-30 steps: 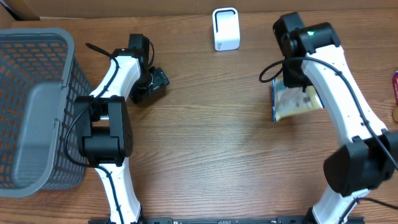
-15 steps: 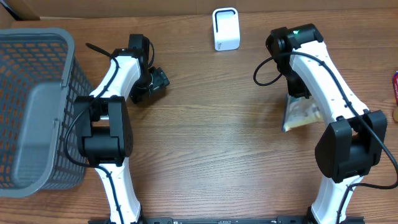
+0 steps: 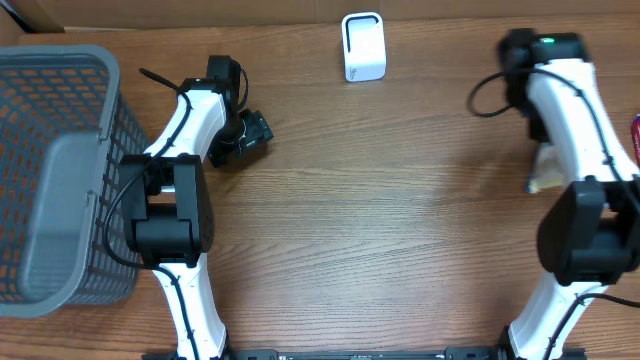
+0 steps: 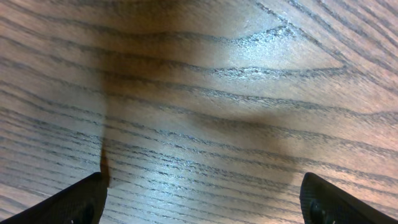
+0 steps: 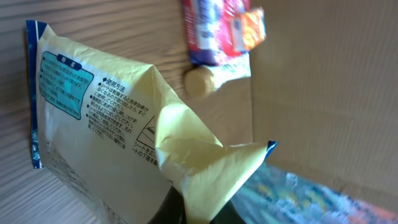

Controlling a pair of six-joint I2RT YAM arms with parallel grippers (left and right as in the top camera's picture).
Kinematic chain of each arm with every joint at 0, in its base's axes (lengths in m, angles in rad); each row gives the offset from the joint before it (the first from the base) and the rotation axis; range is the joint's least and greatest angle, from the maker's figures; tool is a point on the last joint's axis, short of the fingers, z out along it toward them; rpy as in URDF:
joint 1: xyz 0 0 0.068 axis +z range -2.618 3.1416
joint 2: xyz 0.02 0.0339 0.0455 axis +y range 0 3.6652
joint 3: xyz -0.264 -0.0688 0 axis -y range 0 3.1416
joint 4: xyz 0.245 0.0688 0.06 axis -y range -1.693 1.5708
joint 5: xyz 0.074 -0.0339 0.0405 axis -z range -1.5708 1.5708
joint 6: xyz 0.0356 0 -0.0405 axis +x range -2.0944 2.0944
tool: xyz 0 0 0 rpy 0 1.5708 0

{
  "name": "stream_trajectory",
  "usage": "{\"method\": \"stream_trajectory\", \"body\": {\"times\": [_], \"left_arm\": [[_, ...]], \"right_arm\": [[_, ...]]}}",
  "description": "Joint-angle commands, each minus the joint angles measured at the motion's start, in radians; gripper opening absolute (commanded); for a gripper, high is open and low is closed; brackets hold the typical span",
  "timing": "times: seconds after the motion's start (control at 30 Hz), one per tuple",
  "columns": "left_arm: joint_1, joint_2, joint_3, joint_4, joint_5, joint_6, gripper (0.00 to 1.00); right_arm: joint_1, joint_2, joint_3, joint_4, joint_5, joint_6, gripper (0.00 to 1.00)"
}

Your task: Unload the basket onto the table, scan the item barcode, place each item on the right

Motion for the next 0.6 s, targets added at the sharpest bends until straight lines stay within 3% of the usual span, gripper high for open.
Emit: {"method": "stream_trajectory", "body": {"times": [0.0, 0.27, 0.57], "left_arm": [[-0.007, 0.008, -0.006, -0.002, 0.008, 0.024, 0.91], [-0.008, 0.008, -0.006, 0.011, 0.009, 0.024, 0.91], [-0.007, 0.008, -0.006, 0.016, 0.037, 0.024, 0.92]], "right_arm": [[-0.068, -0.016, 0.014, 0.020, 0.019, -0.003, 0.04], [-0.021, -0.015, 0.014, 0.084, -0.192, -0.089, 0.12], [0.196, -0.014, 0.013, 0.080, -0.314, -0.089, 0.20]]}}
